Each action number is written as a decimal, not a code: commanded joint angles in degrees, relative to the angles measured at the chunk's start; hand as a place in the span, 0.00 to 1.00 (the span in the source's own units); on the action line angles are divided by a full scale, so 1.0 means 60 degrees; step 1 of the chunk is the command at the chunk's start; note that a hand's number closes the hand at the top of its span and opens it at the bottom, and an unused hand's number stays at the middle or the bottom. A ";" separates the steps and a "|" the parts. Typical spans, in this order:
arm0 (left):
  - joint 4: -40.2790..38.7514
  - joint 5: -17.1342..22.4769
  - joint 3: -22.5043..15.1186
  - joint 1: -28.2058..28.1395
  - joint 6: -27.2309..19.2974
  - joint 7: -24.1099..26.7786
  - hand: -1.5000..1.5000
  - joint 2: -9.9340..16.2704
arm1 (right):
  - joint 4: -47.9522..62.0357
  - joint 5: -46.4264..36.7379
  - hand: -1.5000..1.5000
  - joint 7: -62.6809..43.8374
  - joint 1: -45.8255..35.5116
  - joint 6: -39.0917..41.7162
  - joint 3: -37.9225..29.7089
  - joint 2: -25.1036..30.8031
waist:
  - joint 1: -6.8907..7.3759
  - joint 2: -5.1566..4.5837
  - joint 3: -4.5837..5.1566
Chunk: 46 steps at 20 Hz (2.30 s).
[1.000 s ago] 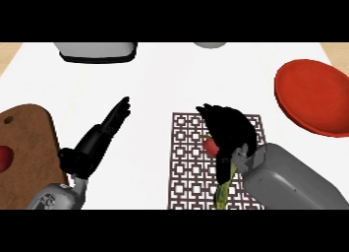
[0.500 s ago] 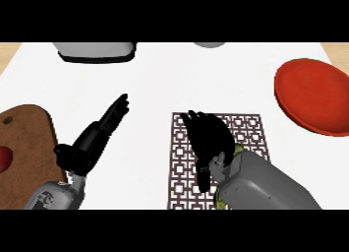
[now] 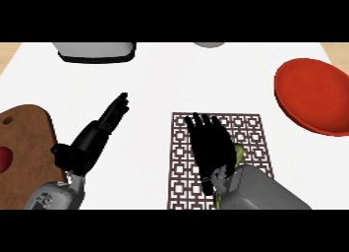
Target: Pick the bell pepper from the placemat and place it in the bowl
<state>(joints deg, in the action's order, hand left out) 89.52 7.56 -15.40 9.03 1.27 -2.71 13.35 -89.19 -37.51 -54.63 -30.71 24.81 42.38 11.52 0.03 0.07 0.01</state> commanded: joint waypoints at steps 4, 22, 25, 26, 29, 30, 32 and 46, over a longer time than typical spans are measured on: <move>0.0784 -0.0157 -0.0037 -0.0822 0.0263 -0.0255 0.50 0.0006 | -0.0037 -0.1831 0.00 -0.0451 0.0556 -0.0162 0.0292 -0.0307 | 0.0034 0.0006 0.0000; 0.0267 -0.0968 0.0764 -0.0515 0.0966 0.0173 0.50 -0.0732 | 0.2001 -0.3649 0.00 0.2337 0.1245 -0.0597 -0.1902 -0.0923 | 0.0022 -0.0010 -0.0001; -0.0845 -0.0922 0.1220 -0.0046 0.1091 0.0568 0.50 -0.0731 | 0.2827 -0.3884 0.00 0.3350 0.1235 -0.1579 -0.2143 -0.0672 | 0.0009 -0.0019 -0.0001; 0.0000 -0.1060 0.0668 0.0055 0.0780 -0.0503 0.50 -0.1200 | 0.2398 -0.3578 0.00 0.3100 0.0706 -0.0409 -0.2549 -0.0753 | 0.0013 -0.0009 -0.0001; 0.0455 -0.0786 0.0896 -0.0549 0.1243 -0.0250 0.50 -0.0806 | 0.2766 -0.3993 1.00 0.4006 0.1058 -0.1563 -0.2010 -0.0941 | 0.0043 -0.0008 -0.0002; 0.0132 -0.0983 0.0943 0.0072 0.1001 -0.0526 0.50 -0.0963 | 0.3388 -0.4117 1.00 0.4434 0.0564 -0.1974 -0.2314 -0.0826 | 0.0042 -0.0020 -0.0003; -0.0096 -0.1145 0.0899 -0.0457 0.1057 0.0186 0.50 -0.1067 | 0.3399 -0.4320 1.00 0.4635 0.0429 -0.1970 -0.2577 -0.0761 | 0.0039 -0.0017 -0.0001; 0.0129 -0.1074 0.1344 0.0009 0.1311 -0.0387 0.50 -0.1112 | 0.1939 -0.2871 1.00 0.8541 0.2420 -0.1091 -0.3604 0.1310 | -0.0047 -0.0010 -0.0002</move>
<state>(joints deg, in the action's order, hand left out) 91.27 0.69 -8.40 6.96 8.69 -4.40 6.88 -76.26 -57.84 -10.85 -18.45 16.49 23.28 14.79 -0.27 0.12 0.01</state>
